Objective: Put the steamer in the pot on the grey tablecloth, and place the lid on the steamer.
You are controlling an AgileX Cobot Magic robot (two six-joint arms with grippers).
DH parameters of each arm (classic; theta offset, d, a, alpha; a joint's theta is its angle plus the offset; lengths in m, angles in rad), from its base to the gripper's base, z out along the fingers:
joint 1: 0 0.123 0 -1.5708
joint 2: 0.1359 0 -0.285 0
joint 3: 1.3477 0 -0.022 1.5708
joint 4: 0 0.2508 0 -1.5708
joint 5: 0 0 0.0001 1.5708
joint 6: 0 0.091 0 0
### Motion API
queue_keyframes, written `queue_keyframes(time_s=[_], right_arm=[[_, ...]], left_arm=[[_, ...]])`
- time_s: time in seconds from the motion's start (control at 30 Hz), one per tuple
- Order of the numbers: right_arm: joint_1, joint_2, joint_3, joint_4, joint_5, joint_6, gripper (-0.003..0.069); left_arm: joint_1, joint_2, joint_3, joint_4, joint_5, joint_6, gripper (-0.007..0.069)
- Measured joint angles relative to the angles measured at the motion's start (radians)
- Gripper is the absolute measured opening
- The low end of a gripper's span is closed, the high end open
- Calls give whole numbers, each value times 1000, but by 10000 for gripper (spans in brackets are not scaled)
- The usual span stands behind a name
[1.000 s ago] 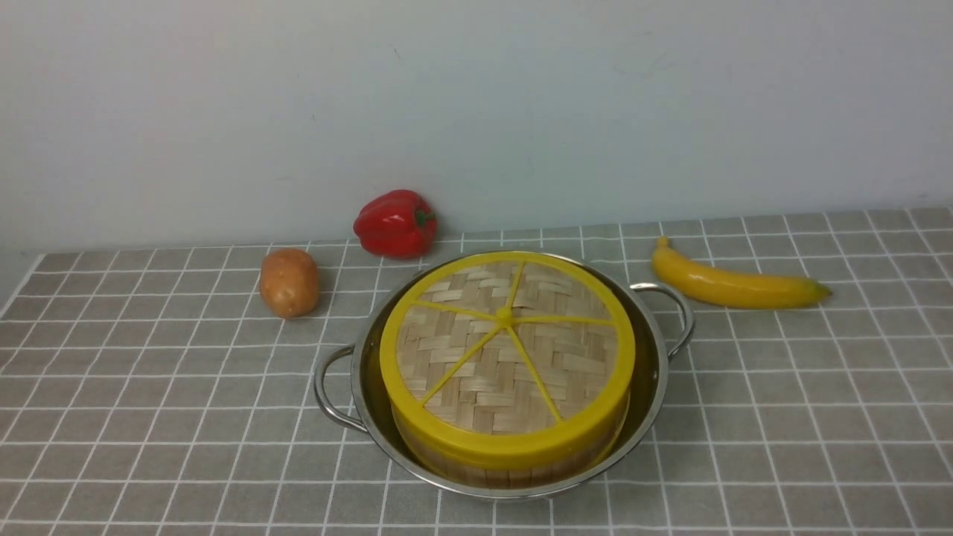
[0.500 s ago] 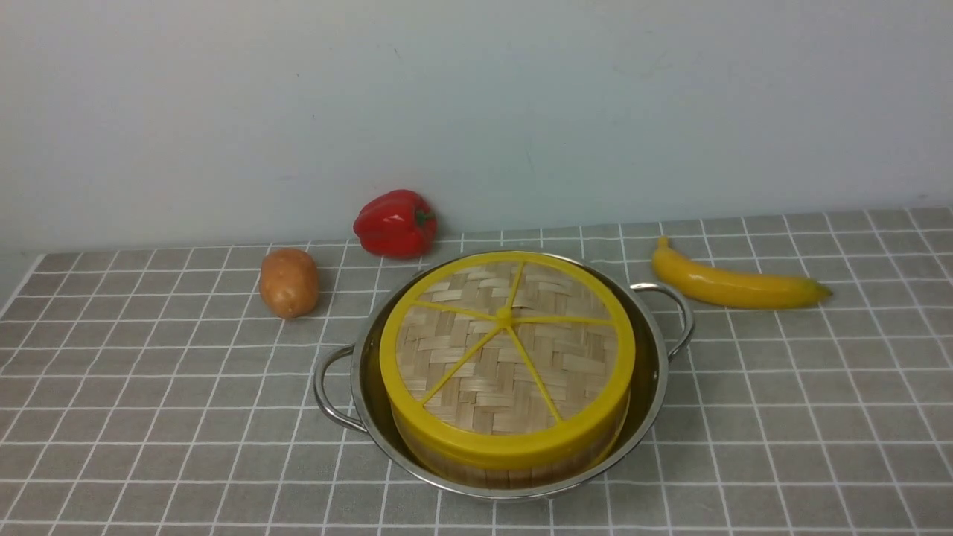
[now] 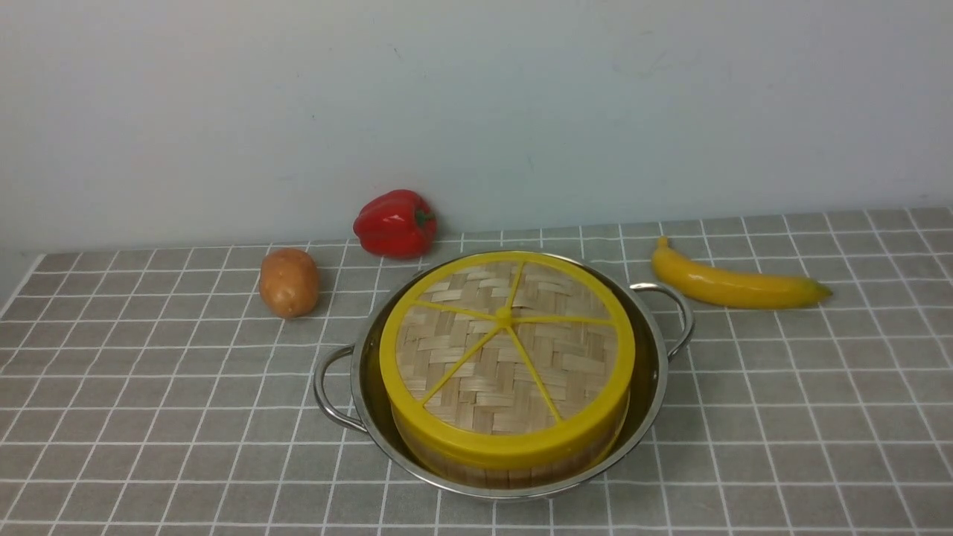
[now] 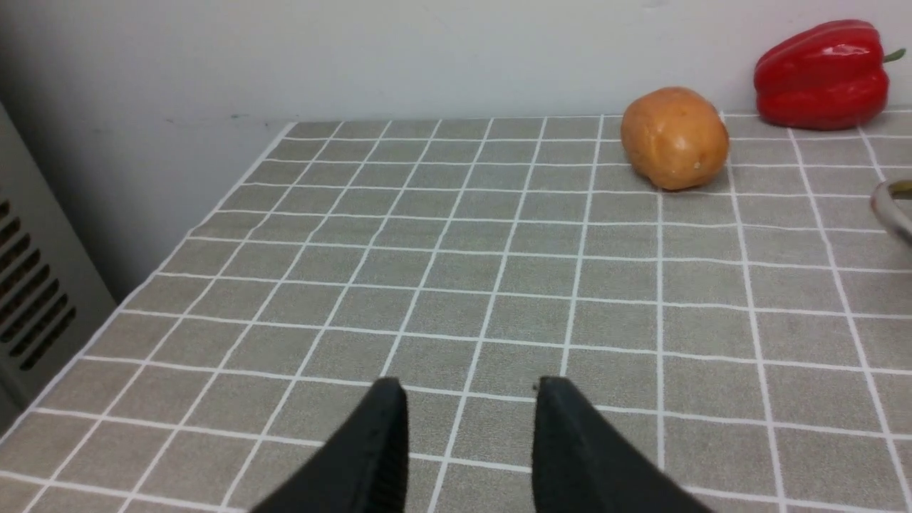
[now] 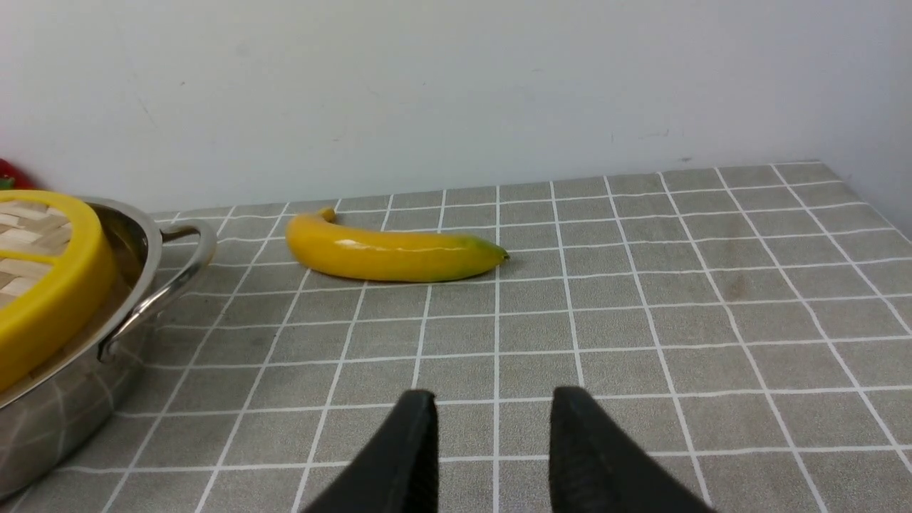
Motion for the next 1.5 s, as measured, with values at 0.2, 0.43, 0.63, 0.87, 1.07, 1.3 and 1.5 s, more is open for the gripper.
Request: queue_keyframes(time_s=[0.2, 0.43, 0.63, 0.87, 1.07, 1.3, 1.5], right_arm=[[0, 0, 0, 0, 0, 0, 243], [0, 0, 0, 0, 0, 0, 243], [0, 0, 0, 0, 0, 0, 243], [0, 0, 0, 0, 0, 0, 243], [0, 0, 0, 0, 0, 0, 243], [0, 0, 0, 0, 0, 0, 243], [0, 0, 0, 0, 0, 0, 243]], left_arm=[[-54, 0, 0, 0, 0, 0, 243], [-56, 0, 0, 0, 0, 0, 243], [-56, 0, 0, 0, 0, 0, 243], [-56, 0, 0, 0, 0, 0, 243], [-56, 0, 0, 0, 0, 0, 243], [-56, 0, 0, 0, 0, 0, 243], [-56, 0, 0, 0, 0, 0, 243]])
